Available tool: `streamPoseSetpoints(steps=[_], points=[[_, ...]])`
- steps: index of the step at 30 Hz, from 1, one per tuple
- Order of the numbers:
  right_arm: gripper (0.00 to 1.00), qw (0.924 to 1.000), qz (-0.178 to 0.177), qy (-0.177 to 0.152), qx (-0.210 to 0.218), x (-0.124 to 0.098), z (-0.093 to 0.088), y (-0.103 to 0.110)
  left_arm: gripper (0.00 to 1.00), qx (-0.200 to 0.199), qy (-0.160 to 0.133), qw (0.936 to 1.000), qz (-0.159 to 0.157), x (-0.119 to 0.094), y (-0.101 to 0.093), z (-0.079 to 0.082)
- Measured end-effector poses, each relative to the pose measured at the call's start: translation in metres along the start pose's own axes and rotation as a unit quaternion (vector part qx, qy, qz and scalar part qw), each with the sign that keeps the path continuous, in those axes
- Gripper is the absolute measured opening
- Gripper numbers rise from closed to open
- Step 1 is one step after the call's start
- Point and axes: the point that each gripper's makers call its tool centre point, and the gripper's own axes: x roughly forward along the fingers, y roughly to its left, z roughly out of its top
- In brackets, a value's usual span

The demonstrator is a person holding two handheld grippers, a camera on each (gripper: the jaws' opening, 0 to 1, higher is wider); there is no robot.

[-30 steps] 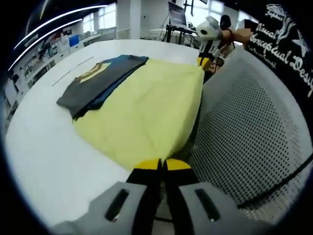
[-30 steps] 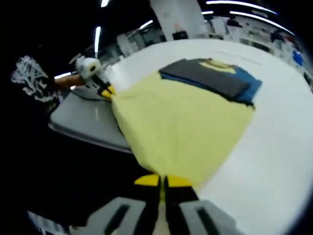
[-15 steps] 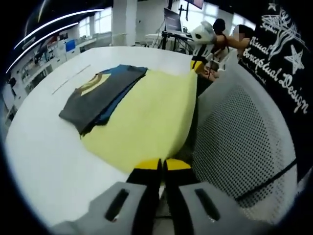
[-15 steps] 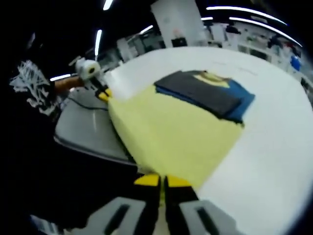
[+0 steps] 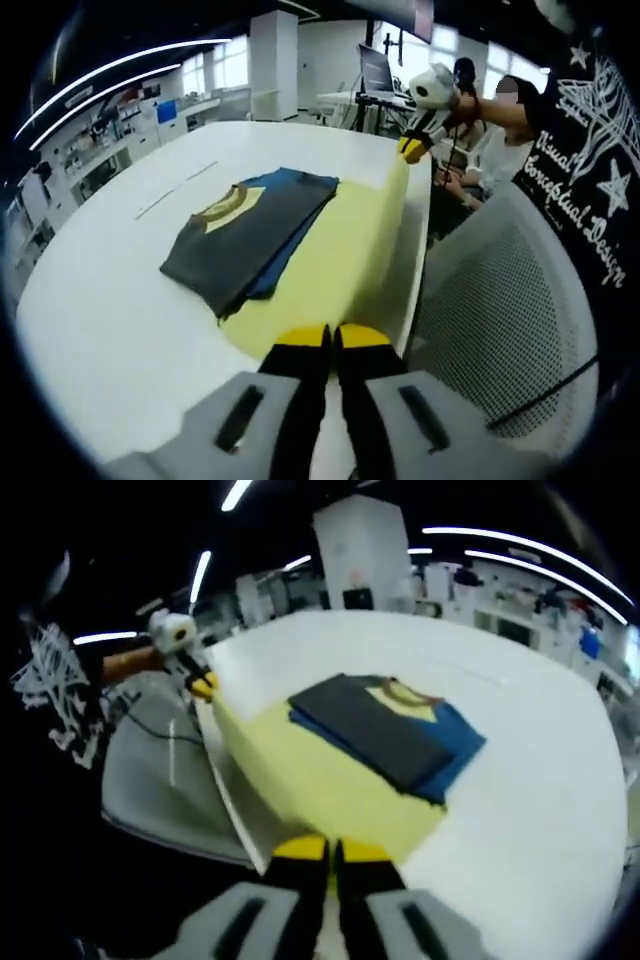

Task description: Fold the garment on the visible template until the final outline fits inside the template.

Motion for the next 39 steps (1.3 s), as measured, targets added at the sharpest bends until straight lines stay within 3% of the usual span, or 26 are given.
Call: streamPoseSetpoints(steps=[11, 25, 32, 39], points=[[0.0, 0.9989, -0.032, -0.022, -0.024, -0.001, 0.028, -0.021, 0.0, 0.017, -0.005, 0.9991, 0.039, 0.001, 0.031, 0.02], [0.0, 0.9941, -0.083, -0.05, -0.049, -0.002, 0.068, -0.054, 0.0, 0.048, -0.03, 0.9941, 0.093, 0.002, 0.081, 0.063], [0.0, 0.9914, -0.098, -0.057, -0.066, 0.0, 0.083, -0.068, 0.0, 0.058, -0.03, 0.9922, 0.106, 0.006, 0.089, 0.078], [0.0, 0.9872, -0.119, -0.071, -0.08, 0.003, 0.102, -0.084, 0.0, 0.052, -0.039, 0.9894, 0.13, 0.005, 0.11, 0.088]])
